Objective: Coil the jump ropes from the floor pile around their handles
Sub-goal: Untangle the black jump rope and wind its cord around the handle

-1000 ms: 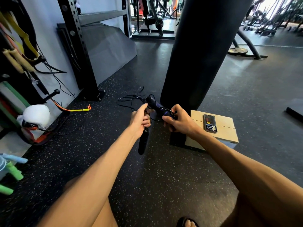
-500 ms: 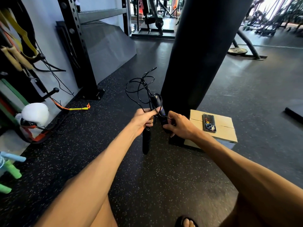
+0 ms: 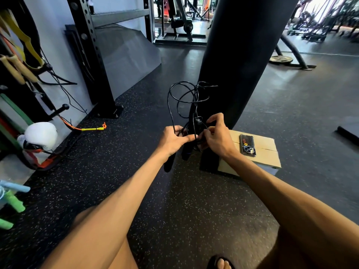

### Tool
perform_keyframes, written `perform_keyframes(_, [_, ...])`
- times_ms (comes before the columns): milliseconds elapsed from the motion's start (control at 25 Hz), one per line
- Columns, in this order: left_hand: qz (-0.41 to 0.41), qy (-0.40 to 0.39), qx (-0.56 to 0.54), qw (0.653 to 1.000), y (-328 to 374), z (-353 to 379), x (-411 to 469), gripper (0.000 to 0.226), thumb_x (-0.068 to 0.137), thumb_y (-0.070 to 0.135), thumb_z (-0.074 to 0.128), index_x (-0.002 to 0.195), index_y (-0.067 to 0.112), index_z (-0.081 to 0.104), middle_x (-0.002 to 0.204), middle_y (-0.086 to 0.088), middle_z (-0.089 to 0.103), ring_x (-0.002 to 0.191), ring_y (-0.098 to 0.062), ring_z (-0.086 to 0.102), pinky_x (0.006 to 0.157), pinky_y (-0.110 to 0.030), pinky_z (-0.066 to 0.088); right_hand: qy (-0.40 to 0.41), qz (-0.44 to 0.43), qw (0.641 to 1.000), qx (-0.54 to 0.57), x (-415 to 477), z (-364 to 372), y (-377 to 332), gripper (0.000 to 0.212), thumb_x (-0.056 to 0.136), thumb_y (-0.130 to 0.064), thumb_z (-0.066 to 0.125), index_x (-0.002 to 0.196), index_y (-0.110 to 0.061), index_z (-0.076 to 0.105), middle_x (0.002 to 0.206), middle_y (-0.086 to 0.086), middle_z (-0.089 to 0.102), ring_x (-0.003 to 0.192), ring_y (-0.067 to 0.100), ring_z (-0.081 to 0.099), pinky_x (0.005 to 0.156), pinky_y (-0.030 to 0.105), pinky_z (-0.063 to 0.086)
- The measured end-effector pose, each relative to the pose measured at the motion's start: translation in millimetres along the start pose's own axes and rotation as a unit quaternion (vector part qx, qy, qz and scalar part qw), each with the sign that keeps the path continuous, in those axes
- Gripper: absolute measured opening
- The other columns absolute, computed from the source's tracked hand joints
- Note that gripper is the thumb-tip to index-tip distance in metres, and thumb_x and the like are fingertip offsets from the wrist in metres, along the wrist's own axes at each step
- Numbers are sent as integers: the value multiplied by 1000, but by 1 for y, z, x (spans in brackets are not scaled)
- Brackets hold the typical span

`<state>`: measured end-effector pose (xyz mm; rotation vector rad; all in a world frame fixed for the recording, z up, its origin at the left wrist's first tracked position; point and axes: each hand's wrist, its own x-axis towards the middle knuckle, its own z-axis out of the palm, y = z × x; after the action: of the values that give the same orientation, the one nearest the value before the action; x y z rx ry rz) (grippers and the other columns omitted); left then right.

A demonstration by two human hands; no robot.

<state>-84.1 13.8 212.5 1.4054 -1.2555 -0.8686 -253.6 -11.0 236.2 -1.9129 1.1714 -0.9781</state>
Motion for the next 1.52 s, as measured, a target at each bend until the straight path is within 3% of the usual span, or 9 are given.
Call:
perform_keyframes(160, [-2,2,-23,1000,0,-3,3,31,73,22,85,96,7,72,77,8,69,65,5,59,60,-12,44,-27,-24,997,-66,2,3,0,15,100,-9,45,113,-15,50,96,9,70,78,22,70,65,48,60])
perform_keyframes(280, [5,-10,-6,1000,-1,-6,5,24,78,23,80,98,13,73,69,17,66,62,10,57,60,-14,41,-60,-19,996,-67,1,2,-2,31,101,-28,50,129,-16,50,102,3,67,84,18,68,74,45,60])
perform_keyframes(400, [9,-48,19,999,0,-11,4,20,83,23,75,102,20,73,80,16,70,72,10,60,68,-16,42,-73,-46,992,-90,1,-2,-2,40,97,-39,56,129,-15,54,102,3,67,89,17,68,80,43,58])
perform_keyframes(560, [-44,-111,-112,987,6,-9,1,14,87,19,59,96,9,64,56,12,47,48,-1,39,45,-15,27,-75,-54,989,-114,2,-4,0,34,94,-39,59,116,-13,55,93,6,69,80,19,68,73,45,58])
perform_keyframes(640, [-41,-86,-168,981,9,-7,1,23,85,29,60,92,7,60,55,9,36,47,-5,29,44,-17,22,-65,-73,986,-133,1,-2,1,31,96,-35,58,115,-11,53,95,9,69,82,22,68,73,47,57])
perform_keyframes(800, [60,40,-71,995,11,-9,0,20,84,31,74,90,12,73,53,17,51,54,-2,45,53,-17,37,-41,-118,975,-186,1,-1,2,31,96,-32,57,118,-11,50,107,9,67,92,24,65,78,47,55])
perform_keyframes(1040, [68,39,-34,996,14,-7,1,2,83,16,72,85,15,72,66,8,61,59,-2,52,57,-18,40,-21,-104,965,-239,-3,-1,5,33,93,-46,57,107,-16,51,98,2,62,83,20,61,69,42,55])
perform_keyframes(1280, [20,-39,-52,998,11,-6,2,32,92,29,64,61,23,67,48,12,36,46,-5,32,51,-22,27,23,-33,991,-130,0,1,0,28,90,-32,66,96,-12,47,79,1,61,67,16,58,61,41,53])
perform_keyframes(1520, [-1,7,-65,998,9,-1,3,37,81,48,70,70,15,58,55,7,39,50,-9,35,52,-27,28,13,-23,998,-51,-2,5,-6,42,92,-27,66,127,-16,46,91,-2,66,76,5,63,65,23,54])
